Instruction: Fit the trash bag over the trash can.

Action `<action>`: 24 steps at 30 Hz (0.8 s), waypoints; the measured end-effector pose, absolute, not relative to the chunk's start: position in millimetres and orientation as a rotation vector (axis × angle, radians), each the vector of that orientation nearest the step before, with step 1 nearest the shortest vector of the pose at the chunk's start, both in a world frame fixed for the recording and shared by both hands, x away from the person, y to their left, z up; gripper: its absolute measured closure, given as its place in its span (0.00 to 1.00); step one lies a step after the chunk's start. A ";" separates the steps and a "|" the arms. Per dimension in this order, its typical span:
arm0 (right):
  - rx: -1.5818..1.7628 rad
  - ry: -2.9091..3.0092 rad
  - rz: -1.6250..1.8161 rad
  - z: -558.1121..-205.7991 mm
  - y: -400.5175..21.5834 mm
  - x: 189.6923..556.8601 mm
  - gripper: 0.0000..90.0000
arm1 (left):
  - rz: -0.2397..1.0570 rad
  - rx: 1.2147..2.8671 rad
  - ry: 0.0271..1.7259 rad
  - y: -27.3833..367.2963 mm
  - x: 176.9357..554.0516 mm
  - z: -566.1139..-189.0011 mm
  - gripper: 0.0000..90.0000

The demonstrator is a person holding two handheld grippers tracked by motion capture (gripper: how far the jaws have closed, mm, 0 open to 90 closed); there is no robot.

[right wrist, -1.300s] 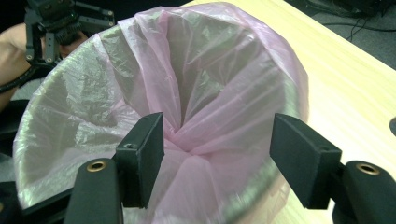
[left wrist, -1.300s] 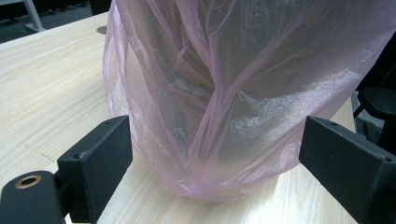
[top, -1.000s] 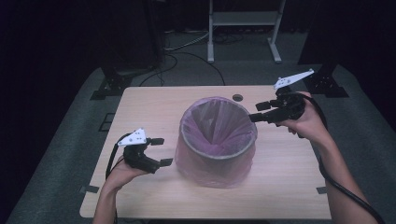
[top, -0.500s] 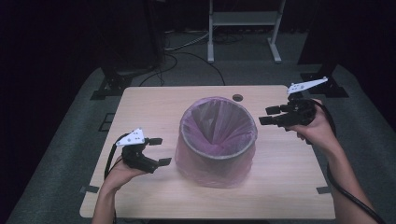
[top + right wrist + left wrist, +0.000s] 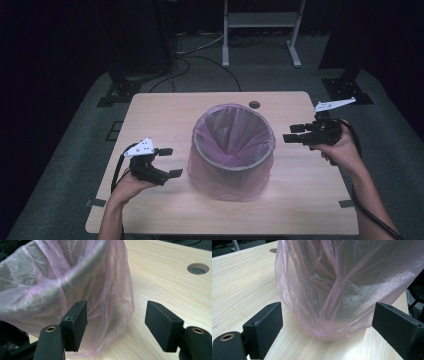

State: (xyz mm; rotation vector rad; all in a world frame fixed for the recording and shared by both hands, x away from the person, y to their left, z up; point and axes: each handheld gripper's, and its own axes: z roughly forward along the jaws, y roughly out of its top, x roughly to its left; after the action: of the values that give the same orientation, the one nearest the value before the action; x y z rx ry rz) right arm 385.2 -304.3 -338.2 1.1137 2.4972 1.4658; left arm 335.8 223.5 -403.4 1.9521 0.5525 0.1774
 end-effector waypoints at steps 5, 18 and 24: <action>1.152 2.481 1.493 -355.0 -313.1 382.1 0.37 | 0.174 1.955 0.556 223.5 336.5 -405.3 0.09; 1.228 2.434 1.539 -387.8 -325.2 374.6 0.37 | 0.171 1.955 0.573 225.6 336.9 -409.4 0.09; 1.251 2.410 1.550 -397.1 -330.4 370.9 0.37 | 0.174 1.946 0.579 228.5 336.4 -409.6 0.09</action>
State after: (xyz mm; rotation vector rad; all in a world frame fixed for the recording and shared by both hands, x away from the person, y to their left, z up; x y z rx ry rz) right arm 370.9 -330.4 -397.1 1.2508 2.4095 1.5497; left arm 336.4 228.5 -409.6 1.9458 0.5793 0.1744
